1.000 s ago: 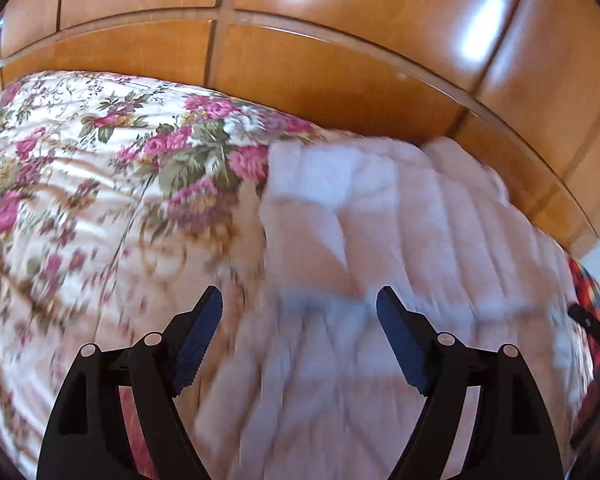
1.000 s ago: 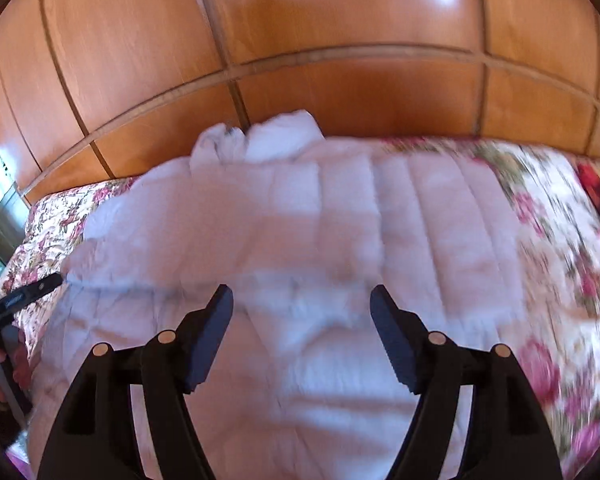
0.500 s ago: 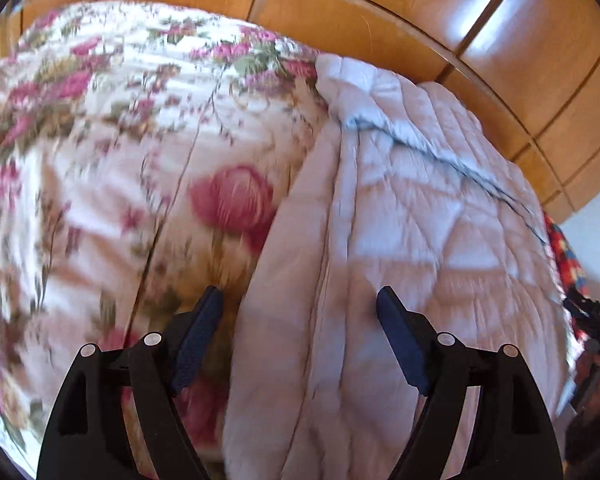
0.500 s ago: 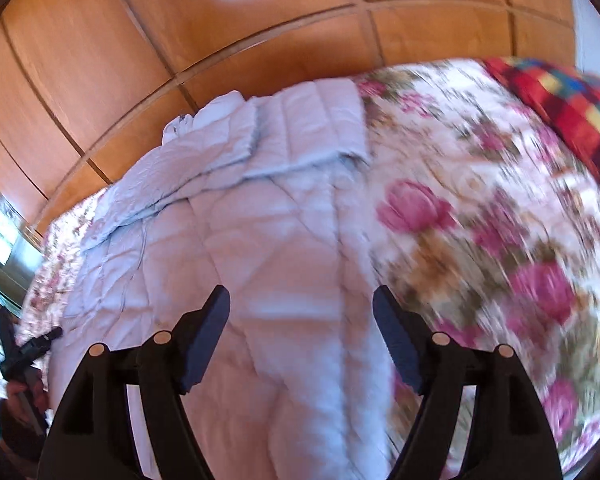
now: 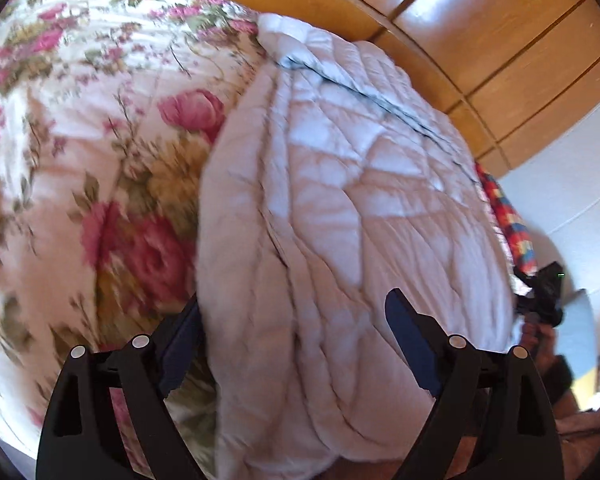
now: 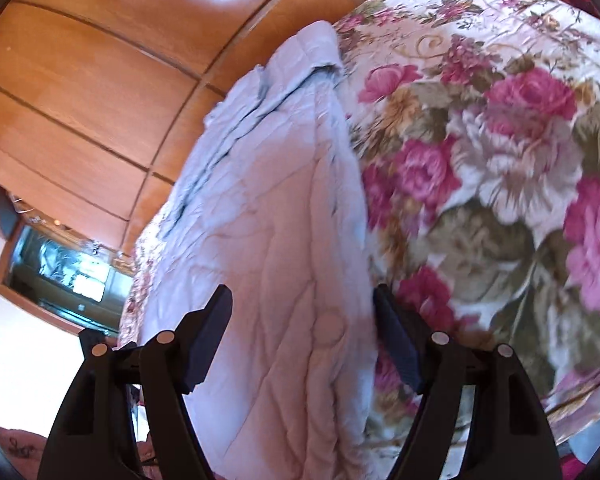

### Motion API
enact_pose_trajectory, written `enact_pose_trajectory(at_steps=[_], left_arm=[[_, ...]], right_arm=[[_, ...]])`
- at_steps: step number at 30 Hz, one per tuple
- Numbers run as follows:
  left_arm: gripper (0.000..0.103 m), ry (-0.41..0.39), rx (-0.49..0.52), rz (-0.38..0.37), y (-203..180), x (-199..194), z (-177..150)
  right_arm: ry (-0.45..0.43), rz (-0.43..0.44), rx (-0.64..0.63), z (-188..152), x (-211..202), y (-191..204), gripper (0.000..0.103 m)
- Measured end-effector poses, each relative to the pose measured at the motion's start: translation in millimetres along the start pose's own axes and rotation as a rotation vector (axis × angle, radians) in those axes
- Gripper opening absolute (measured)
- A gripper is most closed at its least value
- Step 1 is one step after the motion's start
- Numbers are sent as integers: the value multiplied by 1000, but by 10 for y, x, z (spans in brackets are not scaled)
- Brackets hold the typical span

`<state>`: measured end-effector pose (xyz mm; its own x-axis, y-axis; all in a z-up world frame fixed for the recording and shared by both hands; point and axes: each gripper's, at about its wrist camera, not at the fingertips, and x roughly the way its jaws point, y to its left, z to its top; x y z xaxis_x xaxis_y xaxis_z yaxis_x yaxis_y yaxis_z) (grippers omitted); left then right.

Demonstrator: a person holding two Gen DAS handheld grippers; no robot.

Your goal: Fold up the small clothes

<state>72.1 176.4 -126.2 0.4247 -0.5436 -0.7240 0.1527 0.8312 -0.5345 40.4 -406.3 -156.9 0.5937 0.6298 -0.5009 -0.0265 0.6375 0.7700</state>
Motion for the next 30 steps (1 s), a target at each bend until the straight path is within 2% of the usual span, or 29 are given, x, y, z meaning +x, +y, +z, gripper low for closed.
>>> enact_pose_trajectory(at_steps=[7, 10, 13, 15, 16, 17, 18, 20, 22, 24, 26, 30], left_arm=[[86, 9, -16, -90, -68, -36, -178], [79, 19, 9, -65, -126, -22, -220], [71, 24, 35, -45, -186, -4, -257], [69, 25, 43, -25, -220, 34, -292], [63, 25, 52, -14, -235, 44, -310], [43, 31, 70, 0, -270, 62, -320], [33, 43, 76, -6, -281, 77, -317], [18, 48, 62, -31, -312, 61, -312], [15, 24, 76, -41, -373, -16, -279], [14, -16, 58, -102, -412, -185, -200], [14, -57, 44, -169, -450, -351, -115], [13, -89, 48, -235, -555, -601, -48]], right_arm=[[23, 80, -16, -180, -17, 41, 70], [50, 116, -18, -279, 0, 45, 64], [111, 191, -17, -396, 89, 53, 63], [111, 184, -49, -436, 127, 112, 63], [109, 178, -53, -448, 136, 137, 61], [113, 178, -52, -453, 140, 149, 54], [128, 182, -46, -461, 160, 162, 32], [123, 195, -37, -457, 151, 191, 24], [88, 242, -30, -406, 60, 253, 19], [41, 290, -20, -336, -57, 309, 16], [-4, 333, -23, -253, -184, 391, 15], [-45, 384, -46, -229, -395, 522, 14]])
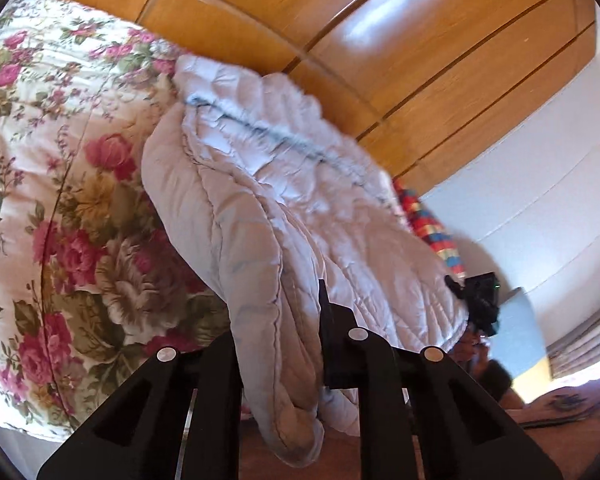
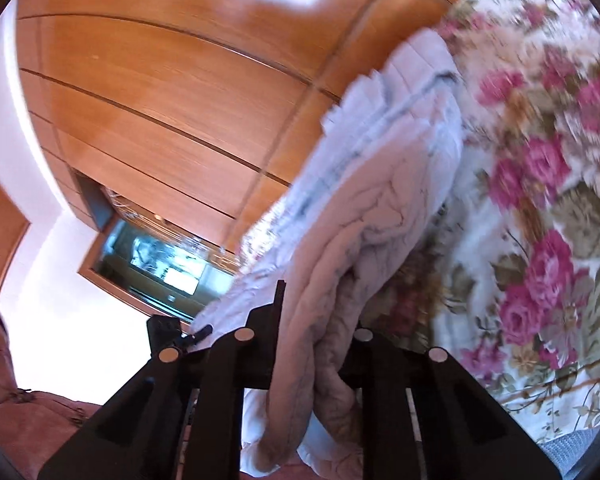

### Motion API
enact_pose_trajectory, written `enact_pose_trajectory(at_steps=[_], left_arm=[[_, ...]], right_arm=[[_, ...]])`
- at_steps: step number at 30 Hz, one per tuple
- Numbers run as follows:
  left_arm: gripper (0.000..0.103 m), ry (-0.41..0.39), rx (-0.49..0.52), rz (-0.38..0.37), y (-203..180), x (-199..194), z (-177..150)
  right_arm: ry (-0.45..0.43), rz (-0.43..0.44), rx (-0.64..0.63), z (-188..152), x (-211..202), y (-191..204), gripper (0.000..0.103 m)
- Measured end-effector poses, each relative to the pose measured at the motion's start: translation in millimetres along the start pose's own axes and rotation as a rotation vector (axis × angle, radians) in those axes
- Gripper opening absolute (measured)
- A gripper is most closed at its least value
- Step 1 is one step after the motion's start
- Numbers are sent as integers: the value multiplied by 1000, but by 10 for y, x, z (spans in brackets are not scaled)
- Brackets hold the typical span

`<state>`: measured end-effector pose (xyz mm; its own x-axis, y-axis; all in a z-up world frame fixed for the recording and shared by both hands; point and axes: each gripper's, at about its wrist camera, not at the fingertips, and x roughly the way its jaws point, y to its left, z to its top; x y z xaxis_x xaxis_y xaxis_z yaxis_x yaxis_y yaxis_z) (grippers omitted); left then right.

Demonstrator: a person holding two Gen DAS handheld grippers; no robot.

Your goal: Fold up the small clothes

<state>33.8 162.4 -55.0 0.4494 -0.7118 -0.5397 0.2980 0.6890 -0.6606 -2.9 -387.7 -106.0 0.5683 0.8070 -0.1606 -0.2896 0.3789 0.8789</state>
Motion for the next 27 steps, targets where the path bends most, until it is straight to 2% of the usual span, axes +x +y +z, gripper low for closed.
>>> enact_pose_trajectory(at_steps=[3, 7, 11, 14, 16, 22, 27], left_arm=[[13, 32, 9, 8, -86, -112, -59], [13, 43, -17, -49, -224, -306, -215], [13, -37, -112, -235, -375, -688, -377], [13, -103, -153, -364, -465, -901, -421], [13, -128, -191, -411, -445, -919, -363], [13, -110, -294, -414, -190, -628, -121], [13, -81, -341, -384, 43, -393, 113]], right_arm=[[-3, 32, 3, -66, -135, 77, 14], [-13, 112, 43, -298, -353, 163, 14], [-48, 259, 34, -530, -637, 348, 14], [-91, 302, 2, -561, -764, 457, 15], [-135, 315, 33, -492, -780, 402, 15], [-182, 286, 114, -193, -661, 258, 17], [-194, 263, 184, 180, -491, 83, 18]])
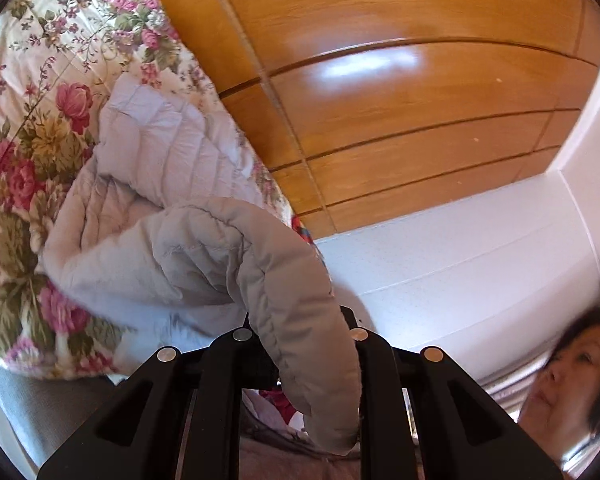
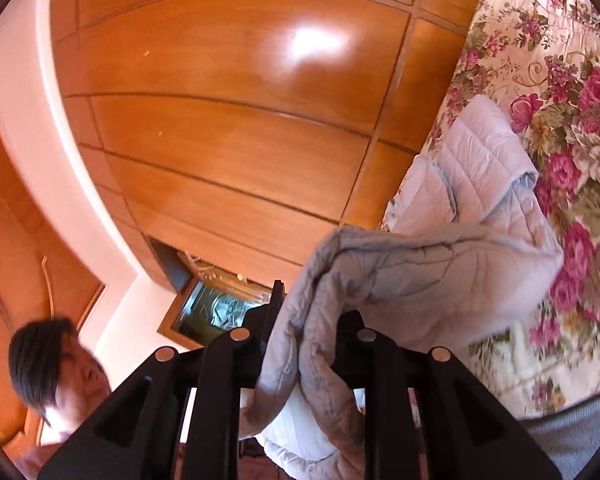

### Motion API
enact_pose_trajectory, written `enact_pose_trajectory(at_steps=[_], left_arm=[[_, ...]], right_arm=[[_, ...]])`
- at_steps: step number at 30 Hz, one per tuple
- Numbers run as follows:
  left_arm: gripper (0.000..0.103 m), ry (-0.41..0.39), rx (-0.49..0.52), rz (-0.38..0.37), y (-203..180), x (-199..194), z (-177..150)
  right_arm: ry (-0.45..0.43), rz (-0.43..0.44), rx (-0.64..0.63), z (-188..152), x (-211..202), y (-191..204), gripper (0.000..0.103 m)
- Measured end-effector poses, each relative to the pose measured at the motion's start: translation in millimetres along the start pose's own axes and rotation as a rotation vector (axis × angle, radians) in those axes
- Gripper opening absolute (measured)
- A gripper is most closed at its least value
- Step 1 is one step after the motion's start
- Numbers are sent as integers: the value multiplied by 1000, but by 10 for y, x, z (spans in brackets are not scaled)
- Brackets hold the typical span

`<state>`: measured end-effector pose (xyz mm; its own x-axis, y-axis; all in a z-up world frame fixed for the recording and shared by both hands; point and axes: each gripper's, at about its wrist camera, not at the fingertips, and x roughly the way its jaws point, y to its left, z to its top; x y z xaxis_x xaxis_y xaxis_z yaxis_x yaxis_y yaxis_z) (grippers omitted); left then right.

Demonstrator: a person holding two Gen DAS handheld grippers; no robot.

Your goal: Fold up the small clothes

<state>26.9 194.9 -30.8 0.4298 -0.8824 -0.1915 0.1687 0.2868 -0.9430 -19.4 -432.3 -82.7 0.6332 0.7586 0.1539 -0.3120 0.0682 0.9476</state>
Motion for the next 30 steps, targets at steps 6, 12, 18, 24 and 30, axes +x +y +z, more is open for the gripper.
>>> enact_pose_trajectory(at_steps=[6, 12, 18, 24, 30], left_arm=[[13, -14, -36, 93, 204, 271, 475], [13, 4, -108, 140, 498, 633, 826], [18, -27, -153, 180, 716, 889, 1251], [38, -91, -290, 183, 1033, 1022, 1547], [69, -162, -248, 116, 861, 924, 1689]], right_arm=[[-49, -57, 146, 354, 234, -325, 21], [-107, -106, 284, 650, 437, -767, 24], [-193, -119, 385, 909, 592, -1108, 46], [-209, -140, 320, 1154, 746, -1127, 71], [-93, -358, -24, 1233, 981, -643, 76]])
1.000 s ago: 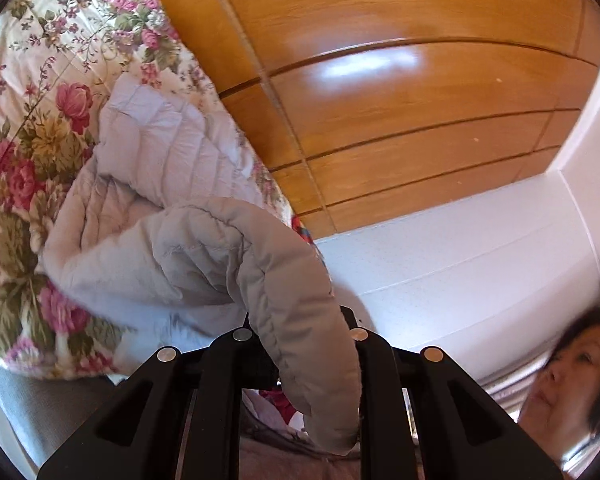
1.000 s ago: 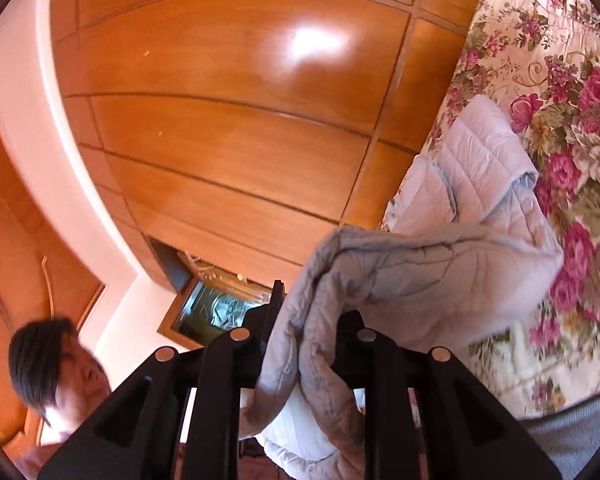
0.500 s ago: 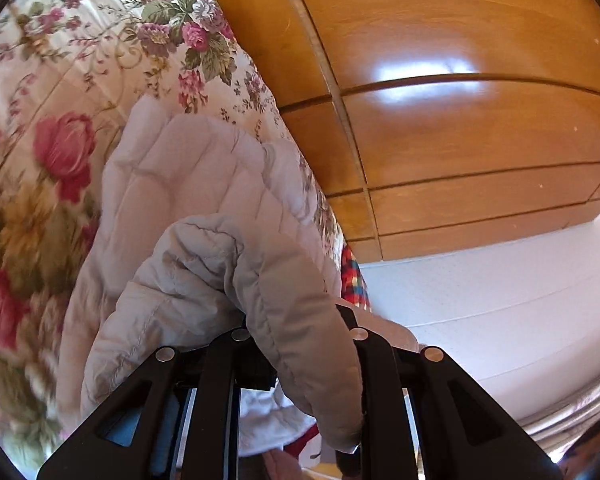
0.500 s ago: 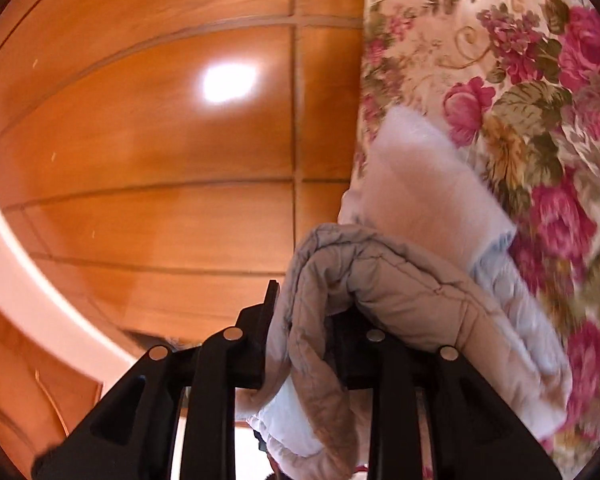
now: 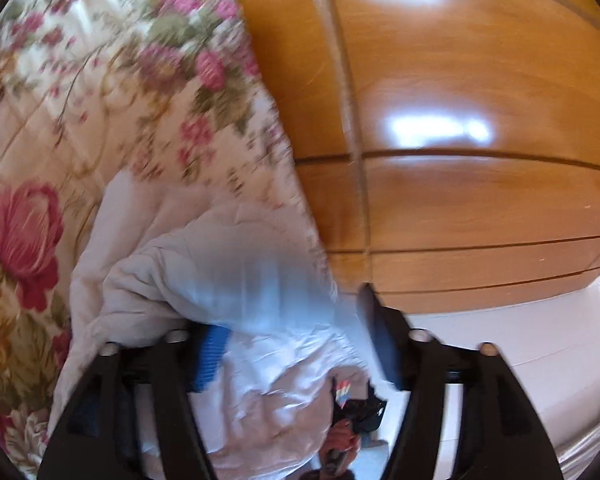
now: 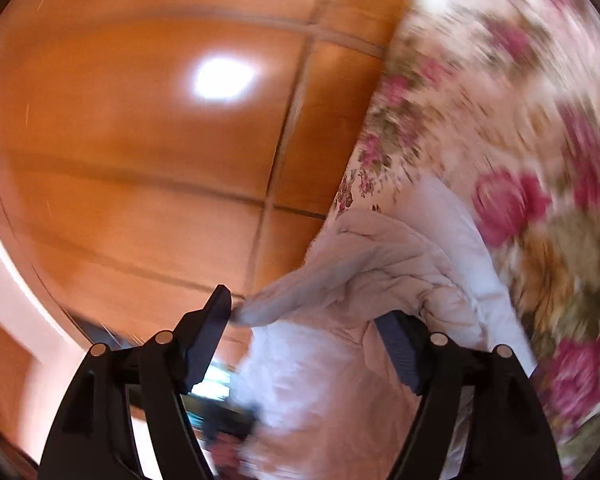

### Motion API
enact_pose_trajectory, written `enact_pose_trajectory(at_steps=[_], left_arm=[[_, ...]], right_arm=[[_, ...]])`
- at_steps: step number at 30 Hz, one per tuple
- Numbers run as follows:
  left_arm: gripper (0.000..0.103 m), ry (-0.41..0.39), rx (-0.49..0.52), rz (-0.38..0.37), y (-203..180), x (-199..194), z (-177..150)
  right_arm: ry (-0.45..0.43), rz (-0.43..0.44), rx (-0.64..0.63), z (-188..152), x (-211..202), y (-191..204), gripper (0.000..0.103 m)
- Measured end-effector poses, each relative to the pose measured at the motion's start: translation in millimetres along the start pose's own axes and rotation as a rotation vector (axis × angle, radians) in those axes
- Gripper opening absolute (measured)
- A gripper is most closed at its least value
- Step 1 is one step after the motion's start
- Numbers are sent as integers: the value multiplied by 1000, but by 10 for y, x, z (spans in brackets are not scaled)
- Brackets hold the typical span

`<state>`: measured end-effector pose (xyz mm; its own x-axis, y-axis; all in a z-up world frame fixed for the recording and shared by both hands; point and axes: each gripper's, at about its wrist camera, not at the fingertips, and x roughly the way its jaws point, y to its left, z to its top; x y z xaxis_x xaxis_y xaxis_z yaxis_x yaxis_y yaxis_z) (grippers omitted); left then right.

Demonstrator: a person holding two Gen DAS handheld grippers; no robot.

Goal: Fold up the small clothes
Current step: 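Lay the hem onto the coat and open both tools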

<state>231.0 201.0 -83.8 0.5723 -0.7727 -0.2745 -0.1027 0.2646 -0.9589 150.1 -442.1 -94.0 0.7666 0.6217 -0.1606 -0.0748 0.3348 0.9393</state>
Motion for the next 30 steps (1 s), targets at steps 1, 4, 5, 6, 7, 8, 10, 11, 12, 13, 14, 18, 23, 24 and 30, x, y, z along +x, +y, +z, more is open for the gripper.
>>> enact_pose_trajectory(at_steps=[1, 4, 5, 6, 7, 8, 10, 11, 12, 13, 14, 18, 23, 24, 30], left_arm=[[72, -31, 21, -9, -50, -58, 26], [82, -122, 77, 4, -157, -245, 91], [82, -149, 97, 45, -192, -294, 101], [82, -153, 131, 97, -240, -295, 103], [82, -147, 185, 156, -299, -270, 87], [82, -145, 253, 214, -363, -227, 51], [82, -140, 418, 359, -491, -83, -33], [82, -138, 482, 403, -516, -5, -56], [82, -131, 522, 435, -500, 37, -63], [82, -110, 560, 499, -488, 144, -58], [82, -88, 572, 547, -447, 248, -49], [60, -25, 584, 597, -321, 449, -50], [15, -28, 627, 645, -274, 484, -109], [12, -40, 644, 657, -301, 474, -129], [6, -156, 712, 641, -611, 362, -231]], right_arm=[[-6, -27, -53, -11, -28, 77, 77], [-55, -108, -189, -6, -109, 269, 81], [-62, -135, -235, 5, -109, 332, 83], [-59, -175, -285, 13, -80, 393, 85], [-49, -203, -320, 7, -69, 431, 86], [-28, -262, -374, 4, -2, 491, 86], [5, -390, -480, -19, 166, 588, 86], [27, -457, -535, -33, 274, 624, 86], [56, -519, -576, -38, 388, 640, 86], [75, -549, -601, -47, 450, 644, 84], [109, -575, -641, -63, 551, 658, 82], [171, -688, -771, -146, 796, 601, 42], [132, -719, -798, -219, 729, 568, 6], [117, -714, -797, -221, 699, 606, 5], [-29, -710, -808, -136, 497, 892, 0]])
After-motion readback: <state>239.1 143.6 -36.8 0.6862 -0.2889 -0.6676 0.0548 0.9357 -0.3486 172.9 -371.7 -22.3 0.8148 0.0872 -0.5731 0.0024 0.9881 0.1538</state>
